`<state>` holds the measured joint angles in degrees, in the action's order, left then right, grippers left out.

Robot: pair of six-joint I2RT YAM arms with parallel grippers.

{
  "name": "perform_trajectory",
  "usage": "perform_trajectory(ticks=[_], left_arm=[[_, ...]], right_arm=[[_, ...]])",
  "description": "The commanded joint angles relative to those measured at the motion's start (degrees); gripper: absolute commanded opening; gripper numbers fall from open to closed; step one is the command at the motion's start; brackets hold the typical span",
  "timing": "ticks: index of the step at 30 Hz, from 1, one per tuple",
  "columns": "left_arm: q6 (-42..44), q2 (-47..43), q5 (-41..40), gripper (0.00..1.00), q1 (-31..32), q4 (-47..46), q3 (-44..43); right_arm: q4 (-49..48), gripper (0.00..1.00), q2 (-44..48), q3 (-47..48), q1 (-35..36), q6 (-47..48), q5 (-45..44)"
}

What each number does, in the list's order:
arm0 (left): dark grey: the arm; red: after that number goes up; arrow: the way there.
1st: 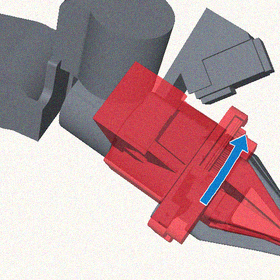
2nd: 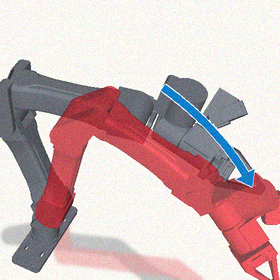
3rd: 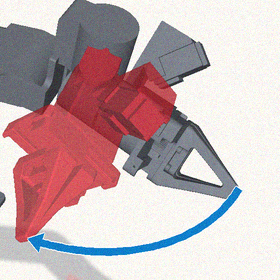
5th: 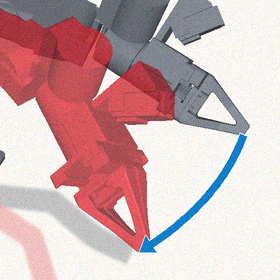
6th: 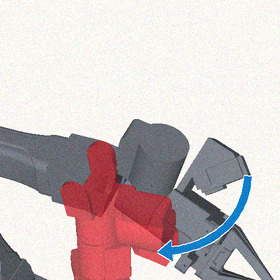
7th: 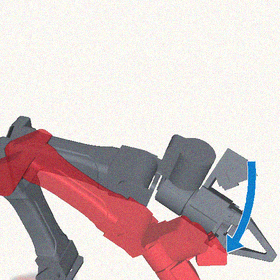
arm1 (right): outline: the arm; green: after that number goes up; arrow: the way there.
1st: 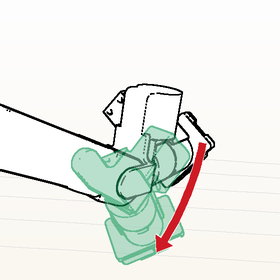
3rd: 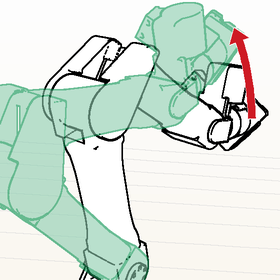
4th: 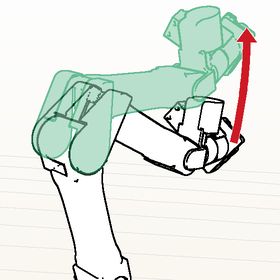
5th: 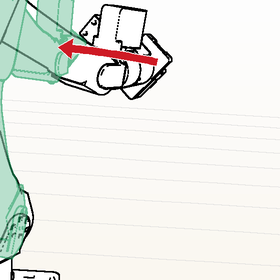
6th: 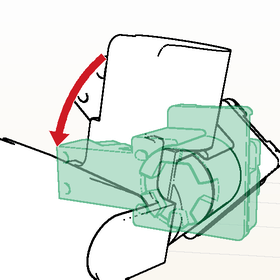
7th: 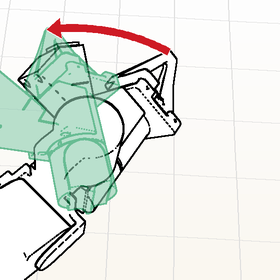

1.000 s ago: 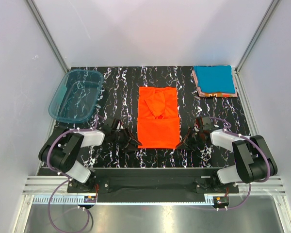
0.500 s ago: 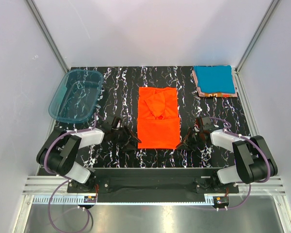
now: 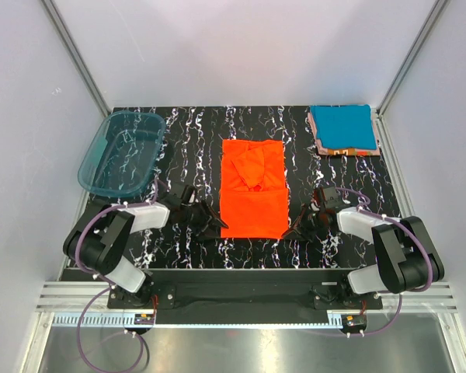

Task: Fold and stack the t-shirts
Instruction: Fold the tshirt

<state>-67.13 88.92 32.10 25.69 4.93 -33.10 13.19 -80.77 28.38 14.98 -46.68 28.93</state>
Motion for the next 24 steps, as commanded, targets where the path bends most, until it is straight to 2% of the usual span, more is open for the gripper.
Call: perform_trajectory(ticks=[1,2,4,5,7,8,10,17,24], left_arm=[[5.17,4.06,-7.23,0.52,1.11,5.09,-0.3],[5.69,4.76,-6.88,0.45,1.11,4.57,-0.38],[6.66,5.2,-6.43,0.38,1.11,4.04,-0.82],[7.1,5.29,-6.43,0.29,1.11,4.04,-1.08],[8.5,5.21,-6.61,0.2,1.11,4.56,-2.14],[9.12,5.29,-6.78,0.11,1.11,4.91,-2.49],[11.31,5.12,-8.01,0.01,1.11,6.83,-3.89],[16.68,2.75,-10.21,0.0,1.29,10.36,-4.16],[19.67,-4.63,-10.92,0.0,4.8,17.48,-4.52]], right_arm=[[0.43,0.0,-0.61,1.76,-0.22,1.24,-1.15],[0.61,0.0,-0.79,1.85,-0.22,1.41,-1.15],[0.96,0.0,-0.79,2.2,-0.13,1.5,-1.24],[1.05,0.0,-0.96,2.29,-0.22,1.67,-1.33],[1.4,0.0,-1.23,2.64,-0.22,1.85,-1.33],[1.57,0.0,-1.23,2.73,-0.13,2.29,-1.5],[2.62,0.0,-1.67,3.43,-0.22,3.08,-1.77],[8.6,0.0,-1.06,7.21,-0.04,8.7,-3.7],[13.52,0.0,4.55,5.47,1.27,7.74,-0.81]])
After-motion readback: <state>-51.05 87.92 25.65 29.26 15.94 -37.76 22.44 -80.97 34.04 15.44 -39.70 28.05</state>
